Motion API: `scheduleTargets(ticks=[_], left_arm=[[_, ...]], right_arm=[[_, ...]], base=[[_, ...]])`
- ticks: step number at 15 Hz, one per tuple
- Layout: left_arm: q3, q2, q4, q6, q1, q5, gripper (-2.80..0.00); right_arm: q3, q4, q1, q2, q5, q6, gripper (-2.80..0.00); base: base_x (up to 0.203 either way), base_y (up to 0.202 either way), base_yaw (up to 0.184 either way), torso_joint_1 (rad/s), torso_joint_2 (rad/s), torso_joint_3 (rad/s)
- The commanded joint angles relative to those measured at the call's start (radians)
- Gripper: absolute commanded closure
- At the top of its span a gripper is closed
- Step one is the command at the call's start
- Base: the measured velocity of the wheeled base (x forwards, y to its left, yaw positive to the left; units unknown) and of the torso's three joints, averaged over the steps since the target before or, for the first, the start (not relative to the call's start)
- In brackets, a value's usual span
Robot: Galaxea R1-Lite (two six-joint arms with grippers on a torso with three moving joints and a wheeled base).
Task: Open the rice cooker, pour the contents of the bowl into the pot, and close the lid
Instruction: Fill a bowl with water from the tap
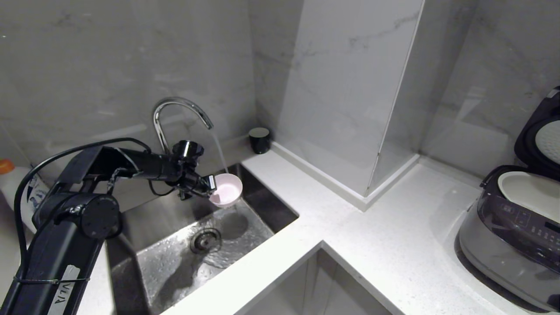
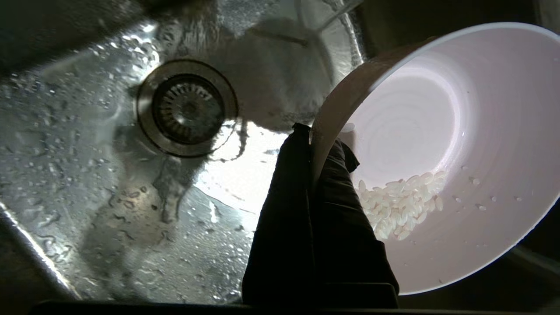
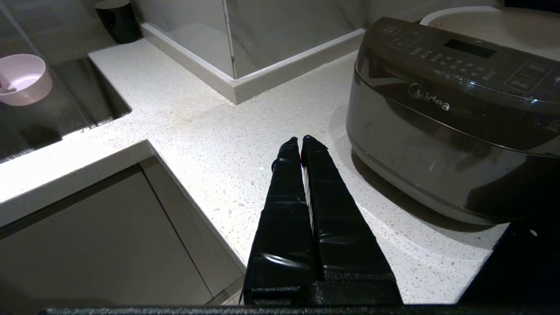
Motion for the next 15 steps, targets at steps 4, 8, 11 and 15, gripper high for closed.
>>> scheduleTargets(ticks=[4,8,11,15], left_arm=[[0.009,-0.024,0.005,-0.007,0.008,-0.001,0.00],[0.020,-0.039,0.075,0.001,-0.004,-0.001,0.00],[0.024,-0.048,0.077,0.003,-0.017,-0.001,0.00],[0.021,-0.049,0.083,0.003,-0.045,0.004,0.00]], right_arm=[[0.000,0.000,0.000,0.000,0.000,0.000,0.00],[0.000,0.000,0.000,0.000,0.000,0.000,0.00],[0.000,-0.001,0.000,0.000,0.000,0.000,0.00],[0.000,0.000,0.000,0.000,0.000,0.000,0.00]], base=[[0.000,0.000,0.000,0.000,0.00,0.000],[0.000,0.000,0.000,0.000,0.00,0.000],[0.000,0.000,0.000,0.000,0.00,0.000],[0.017,0.000,0.001,-0.001,0.00,0.001]])
